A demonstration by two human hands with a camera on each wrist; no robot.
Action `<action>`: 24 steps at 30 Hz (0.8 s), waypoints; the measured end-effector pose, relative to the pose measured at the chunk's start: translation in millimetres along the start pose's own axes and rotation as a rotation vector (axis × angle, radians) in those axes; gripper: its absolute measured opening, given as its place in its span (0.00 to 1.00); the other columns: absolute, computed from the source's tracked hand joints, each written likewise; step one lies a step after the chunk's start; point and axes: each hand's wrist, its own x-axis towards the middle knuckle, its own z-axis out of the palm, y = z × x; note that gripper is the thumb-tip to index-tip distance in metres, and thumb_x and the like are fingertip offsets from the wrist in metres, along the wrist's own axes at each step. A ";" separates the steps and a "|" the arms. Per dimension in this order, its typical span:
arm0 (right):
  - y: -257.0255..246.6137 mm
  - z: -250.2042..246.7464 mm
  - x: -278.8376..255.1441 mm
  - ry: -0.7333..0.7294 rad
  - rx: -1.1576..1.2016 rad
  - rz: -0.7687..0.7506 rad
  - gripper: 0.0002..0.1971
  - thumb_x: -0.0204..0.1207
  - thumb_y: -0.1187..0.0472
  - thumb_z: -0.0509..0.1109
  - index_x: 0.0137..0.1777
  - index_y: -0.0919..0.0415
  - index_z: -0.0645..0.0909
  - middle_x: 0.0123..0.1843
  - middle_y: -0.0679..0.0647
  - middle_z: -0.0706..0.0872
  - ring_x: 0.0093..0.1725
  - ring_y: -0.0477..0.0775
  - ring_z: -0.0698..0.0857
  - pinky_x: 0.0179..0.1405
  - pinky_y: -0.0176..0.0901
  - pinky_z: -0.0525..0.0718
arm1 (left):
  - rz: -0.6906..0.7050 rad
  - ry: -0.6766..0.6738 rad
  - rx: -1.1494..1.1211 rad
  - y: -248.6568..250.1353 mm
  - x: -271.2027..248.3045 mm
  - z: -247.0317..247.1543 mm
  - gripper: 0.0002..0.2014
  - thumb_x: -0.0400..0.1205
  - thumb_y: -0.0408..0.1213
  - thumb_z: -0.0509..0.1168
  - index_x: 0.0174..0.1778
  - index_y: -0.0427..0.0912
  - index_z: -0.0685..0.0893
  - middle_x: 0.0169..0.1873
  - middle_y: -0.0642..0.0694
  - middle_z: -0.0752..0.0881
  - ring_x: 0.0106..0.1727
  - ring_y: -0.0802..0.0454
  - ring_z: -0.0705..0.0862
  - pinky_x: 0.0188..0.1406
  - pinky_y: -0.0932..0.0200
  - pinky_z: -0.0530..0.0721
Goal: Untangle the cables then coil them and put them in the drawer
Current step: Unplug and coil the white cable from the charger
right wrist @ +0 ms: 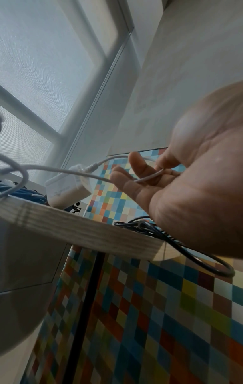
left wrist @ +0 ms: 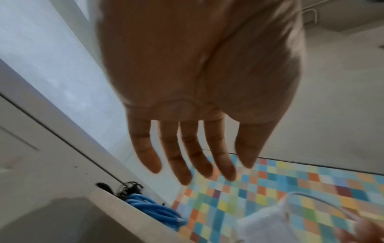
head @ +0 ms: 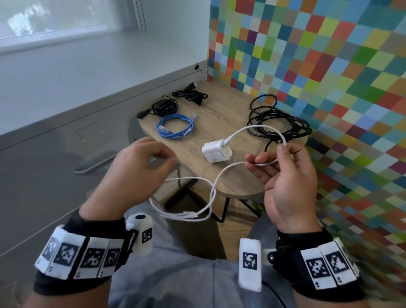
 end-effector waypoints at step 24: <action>-2.4 -2.6 2.5 0.087 0.068 0.016 0.05 0.94 0.62 0.58 0.59 0.61 0.75 0.41 0.65 0.91 0.53 0.71 0.93 0.53 0.57 0.93 | -0.035 -0.257 0.126 29.9 -2.5 20.0 0.12 0.83 0.57 0.69 0.38 0.61 0.93 0.25 0.58 0.88 0.28 0.61 0.85 0.32 0.61 0.84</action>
